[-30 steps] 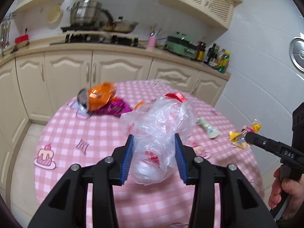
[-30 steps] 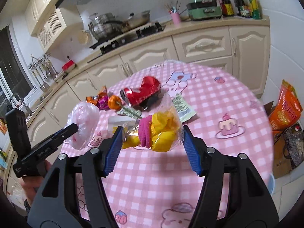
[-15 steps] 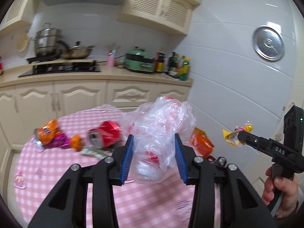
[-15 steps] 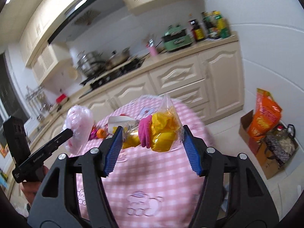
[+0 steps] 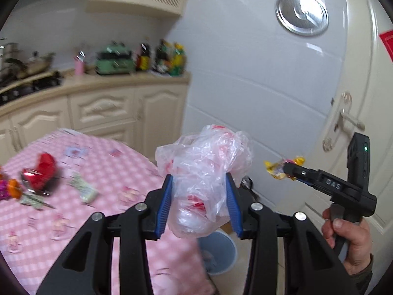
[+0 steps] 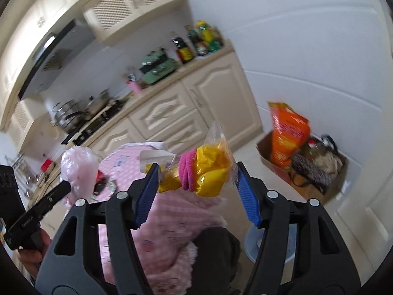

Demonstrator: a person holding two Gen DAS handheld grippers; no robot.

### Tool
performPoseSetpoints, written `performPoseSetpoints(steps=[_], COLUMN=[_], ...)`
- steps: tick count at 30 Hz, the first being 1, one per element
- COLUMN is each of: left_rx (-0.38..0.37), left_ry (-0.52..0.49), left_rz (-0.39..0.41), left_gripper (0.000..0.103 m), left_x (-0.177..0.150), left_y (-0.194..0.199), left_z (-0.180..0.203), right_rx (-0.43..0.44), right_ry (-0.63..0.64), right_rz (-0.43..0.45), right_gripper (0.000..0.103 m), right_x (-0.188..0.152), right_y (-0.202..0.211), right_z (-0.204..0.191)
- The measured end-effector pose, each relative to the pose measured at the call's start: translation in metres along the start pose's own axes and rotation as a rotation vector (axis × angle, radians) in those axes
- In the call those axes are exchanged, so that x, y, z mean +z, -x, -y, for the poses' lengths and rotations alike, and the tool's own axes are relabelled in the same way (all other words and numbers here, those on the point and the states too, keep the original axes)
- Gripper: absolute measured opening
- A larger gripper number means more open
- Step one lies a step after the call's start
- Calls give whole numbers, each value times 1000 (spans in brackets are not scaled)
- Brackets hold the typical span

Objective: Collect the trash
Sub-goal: 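Carry the plastic bag and yellow wrapper over the blue bin, then open both tools to drop the items into the blue bin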

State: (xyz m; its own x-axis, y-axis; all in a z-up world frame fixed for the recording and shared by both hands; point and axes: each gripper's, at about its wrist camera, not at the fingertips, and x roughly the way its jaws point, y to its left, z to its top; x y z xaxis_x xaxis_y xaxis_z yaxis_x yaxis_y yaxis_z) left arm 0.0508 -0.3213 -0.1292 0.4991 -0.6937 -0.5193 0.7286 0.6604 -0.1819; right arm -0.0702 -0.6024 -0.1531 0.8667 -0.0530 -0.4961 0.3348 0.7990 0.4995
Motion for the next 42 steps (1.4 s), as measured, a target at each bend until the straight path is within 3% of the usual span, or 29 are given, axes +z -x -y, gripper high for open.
performPoseSetpoints(steps=[5, 10, 22, 23, 26, 30, 42], left_rx=[-62, -76, -70, -58, -13, 11, 43], left_ry=[-16, -40, 48, 48, 50, 78, 43], left_rz=[-153, -288, -556, -573, -618, -641, -568], left_gripper=[40, 40, 43, 45, 55, 76, 85], left_x=[-25, -54, -112, -117, -125, -130, -114], left_y=[-69, -133, -253, -263, -283, -285, -255], left_z=[34, 61, 75, 75, 67, 54, 61], right_rx=[-43, -84, -149, -154, -172, -164, -183], right_ry=[-105, -218, -457, -471, -502, -513, -493], right_rz=[-62, -132, -260, -269, -322, -349, -316], right_gripper=[61, 61, 64, 68, 92, 96, 97], right_x=[-16, -39, -93, -95, -106, -117, -111], right_y=[-19, -46, -105, -111, -128, -135, -113], right_z=[53, 103, 190, 195, 205, 207, 200])
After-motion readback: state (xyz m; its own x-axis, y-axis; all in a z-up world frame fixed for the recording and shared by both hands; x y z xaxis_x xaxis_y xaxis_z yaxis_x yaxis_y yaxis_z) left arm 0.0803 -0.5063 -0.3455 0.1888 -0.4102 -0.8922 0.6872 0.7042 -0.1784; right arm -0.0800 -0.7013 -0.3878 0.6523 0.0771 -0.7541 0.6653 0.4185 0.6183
